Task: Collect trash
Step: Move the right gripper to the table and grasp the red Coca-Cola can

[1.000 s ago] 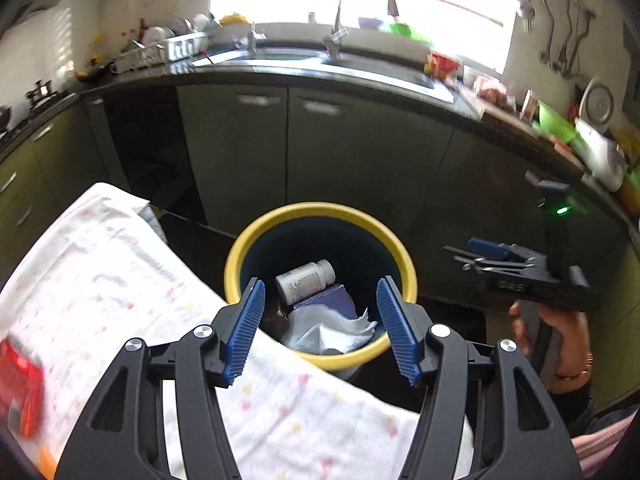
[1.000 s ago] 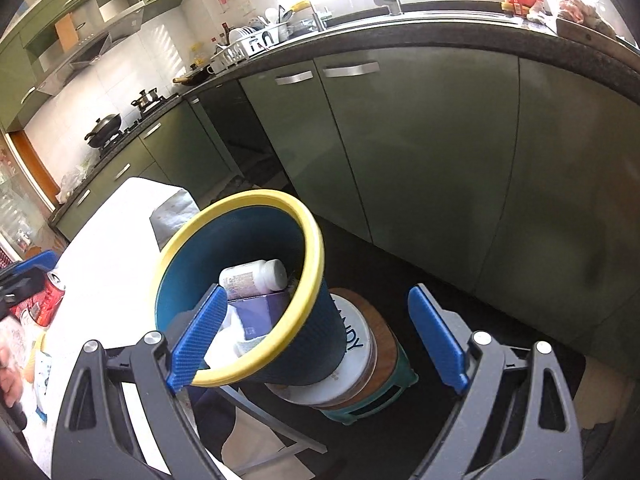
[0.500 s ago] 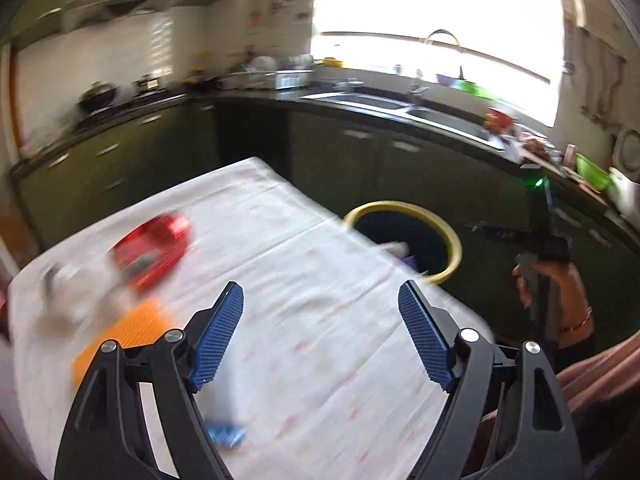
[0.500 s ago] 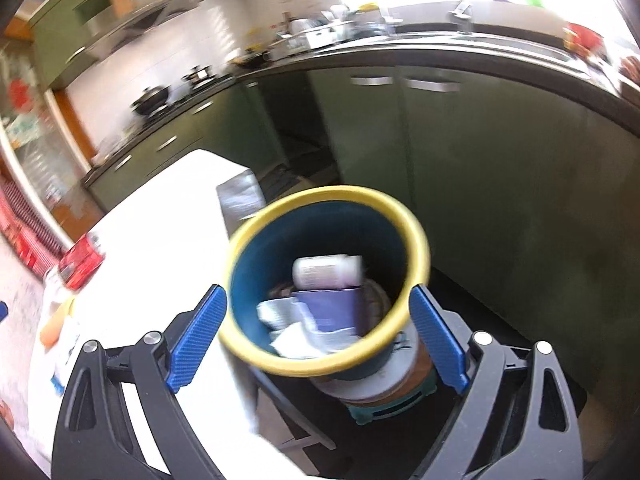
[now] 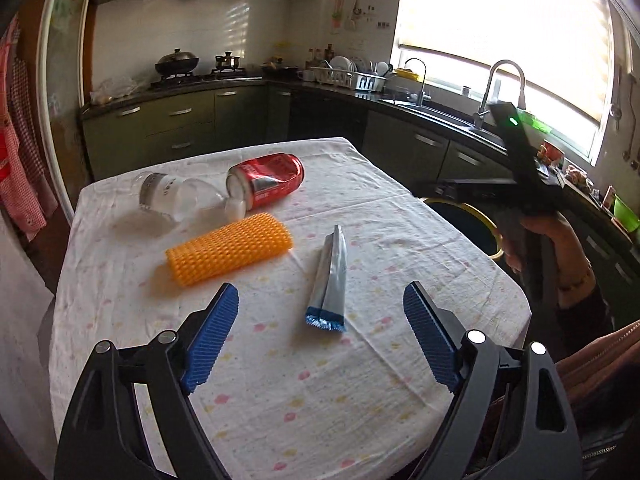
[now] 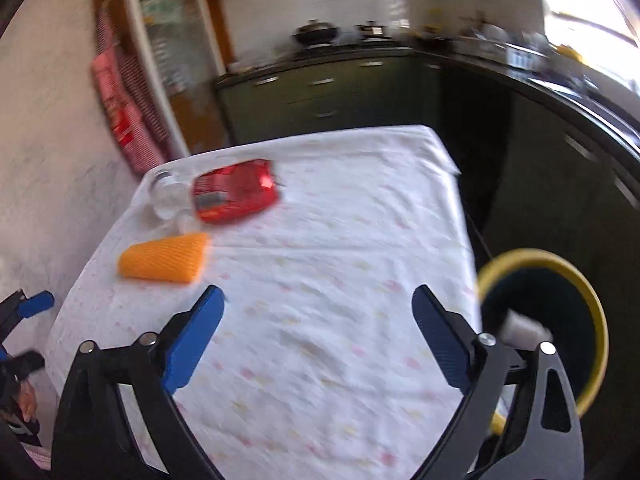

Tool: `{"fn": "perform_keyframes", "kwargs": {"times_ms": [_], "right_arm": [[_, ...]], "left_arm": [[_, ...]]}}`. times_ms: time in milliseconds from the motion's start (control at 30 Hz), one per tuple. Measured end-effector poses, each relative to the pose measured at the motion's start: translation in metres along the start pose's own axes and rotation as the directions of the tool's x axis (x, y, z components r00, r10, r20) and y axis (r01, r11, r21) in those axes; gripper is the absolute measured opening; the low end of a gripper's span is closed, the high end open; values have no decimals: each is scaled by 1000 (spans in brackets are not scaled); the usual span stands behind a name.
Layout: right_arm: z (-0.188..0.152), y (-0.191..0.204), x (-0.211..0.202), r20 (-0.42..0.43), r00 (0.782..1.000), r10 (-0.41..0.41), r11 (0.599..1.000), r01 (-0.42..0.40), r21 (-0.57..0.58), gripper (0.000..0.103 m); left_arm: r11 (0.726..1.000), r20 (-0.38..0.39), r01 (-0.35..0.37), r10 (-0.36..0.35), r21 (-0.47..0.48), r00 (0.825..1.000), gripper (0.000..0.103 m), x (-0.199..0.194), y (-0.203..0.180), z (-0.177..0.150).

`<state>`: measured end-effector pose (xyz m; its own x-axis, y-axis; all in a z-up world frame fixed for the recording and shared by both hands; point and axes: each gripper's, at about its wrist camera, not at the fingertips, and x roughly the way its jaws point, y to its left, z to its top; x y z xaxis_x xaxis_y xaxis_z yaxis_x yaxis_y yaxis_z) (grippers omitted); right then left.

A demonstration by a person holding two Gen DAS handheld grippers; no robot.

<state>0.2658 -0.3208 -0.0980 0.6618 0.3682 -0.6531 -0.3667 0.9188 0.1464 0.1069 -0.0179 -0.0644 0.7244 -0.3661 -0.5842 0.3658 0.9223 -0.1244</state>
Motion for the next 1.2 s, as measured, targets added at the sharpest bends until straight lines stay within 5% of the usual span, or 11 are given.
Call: {"fn": "perform_keyframes", "kwargs": {"times_ms": [133, 300, 433, 533, 733, 833, 1067, 1200], "right_arm": [[32, 47, 25, 12, 999, 38, 985, -35, -169, 96], [72, 84, 61, -44, 998, 53, 919, -66, -389, 96], [90, 109, 98, -180, 983, -19, 727, -110, -678, 96], [94, 116, 128, -299, 948, -105, 587, -184, -788, 96], [92, 128, 170, -408, 893, -190, 404, -308, -861, 96], [91, 131, 185, -429, 880, -202, 364, -339, -867, 96], [98, 130, 214, -496, 842, -214, 353, -407, -843, 95], [101, 125, 228, -524, 823, -220, 373, -426, -825, 81]], "left_arm": [[999, 0, -1, 1, -36, 1000, 84, -4, 14, -11], [998, 6, 10, -9, -69, 1000, 84, -10, 31, -19], [996, 19, 11, -10, -91, 1000, 84, -16, 43, -20], [993, 26, 14, -11, -117, 1000, 84, -17, 52, -19], [990, 23, 16, -13, -139, 1000, 84, -9, 63, -9], [989, 11, 13, -11, -146, 1000, 84, -1, 68, -3], [981, -16, 24, -28, -193, 999, 84, 21, 84, 3], [980, -31, 30, -37, -197, 999, 84, 30, 88, 3]]}}
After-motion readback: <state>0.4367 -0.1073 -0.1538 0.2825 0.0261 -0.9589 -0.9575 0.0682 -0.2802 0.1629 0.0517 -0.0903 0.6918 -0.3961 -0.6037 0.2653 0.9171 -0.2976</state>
